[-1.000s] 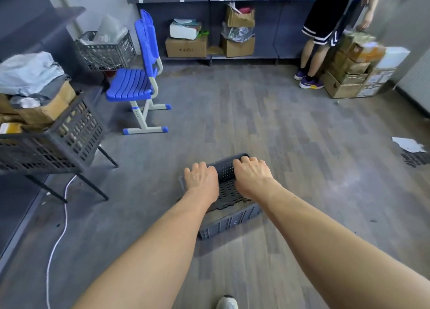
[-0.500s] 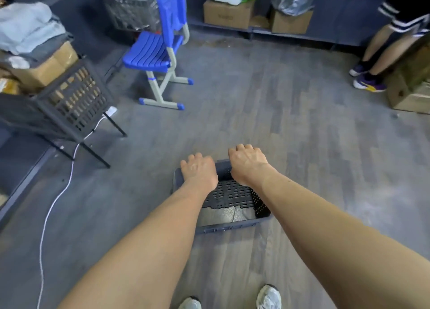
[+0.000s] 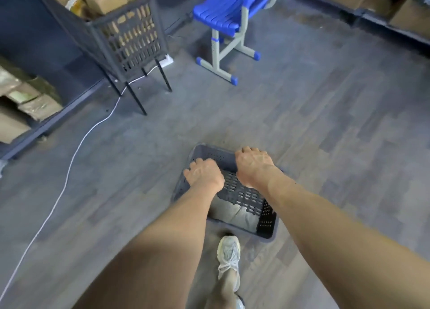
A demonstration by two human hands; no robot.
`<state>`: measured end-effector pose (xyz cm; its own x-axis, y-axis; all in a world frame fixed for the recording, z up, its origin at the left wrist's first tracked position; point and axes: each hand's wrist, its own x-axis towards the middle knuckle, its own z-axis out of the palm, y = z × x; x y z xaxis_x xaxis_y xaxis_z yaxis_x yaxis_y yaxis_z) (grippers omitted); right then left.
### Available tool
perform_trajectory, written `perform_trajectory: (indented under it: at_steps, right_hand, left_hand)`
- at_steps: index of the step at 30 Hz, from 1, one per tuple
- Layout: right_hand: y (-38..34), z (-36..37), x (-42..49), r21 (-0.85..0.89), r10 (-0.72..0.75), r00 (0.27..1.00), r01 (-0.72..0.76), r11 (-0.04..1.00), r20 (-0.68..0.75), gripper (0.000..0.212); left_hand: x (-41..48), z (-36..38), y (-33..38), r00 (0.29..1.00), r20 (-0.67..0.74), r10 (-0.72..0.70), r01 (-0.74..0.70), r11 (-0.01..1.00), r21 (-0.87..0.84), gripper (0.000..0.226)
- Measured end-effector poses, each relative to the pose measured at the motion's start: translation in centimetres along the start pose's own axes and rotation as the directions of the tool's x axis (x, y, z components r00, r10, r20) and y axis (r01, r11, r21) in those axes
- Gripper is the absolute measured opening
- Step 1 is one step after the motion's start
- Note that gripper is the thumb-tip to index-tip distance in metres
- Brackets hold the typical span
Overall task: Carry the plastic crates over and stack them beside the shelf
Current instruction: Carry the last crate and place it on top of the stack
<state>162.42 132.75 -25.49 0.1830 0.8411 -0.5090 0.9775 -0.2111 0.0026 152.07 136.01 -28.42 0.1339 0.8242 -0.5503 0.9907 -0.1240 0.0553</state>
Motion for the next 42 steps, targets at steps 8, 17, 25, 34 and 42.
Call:
perform_trajectory:
  at_steps: [8,17,25,34,42]
  right_hand:
    - [2.4,0.8,5.9,-0.052,-0.099,0.992,0.103,0.993,0.081,0.053]
    - [4.8,2.7,10.1,-0.189,-0.329,0.932,0.354,0.916,0.150,0.052]
    - [8.7,6.4,12.7,-0.279,-0.520,0.839,0.545,0.791,0.162,0.059]
    - [10.0,13.2,16.9,-0.252,-0.537,0.824,0.566,0.785,0.180,0.061]
    - [10.8,18.7,21.5,-0.232,-0.495,0.856,0.516,0.824,0.147,0.064]
  left_hand:
    - [3.7,1.1,3.5,0.978,0.097,-0.187,0.202,0.962,-0.184,0.050]
    - [5.1,3.5,6.0,0.868,0.208,-0.451,0.496,0.761,-0.419,0.052]
    - [5.5,9.9,9.9,0.683,0.357,-0.637,0.691,0.404,-0.599,0.066]
    - [7.4,18.2,10.4,0.474,0.453,-0.755,0.764,0.097,-0.638,0.060]
    - [11.8,25.1,9.6,0.383,0.474,-0.793,0.749,-0.033,-0.661,0.060]
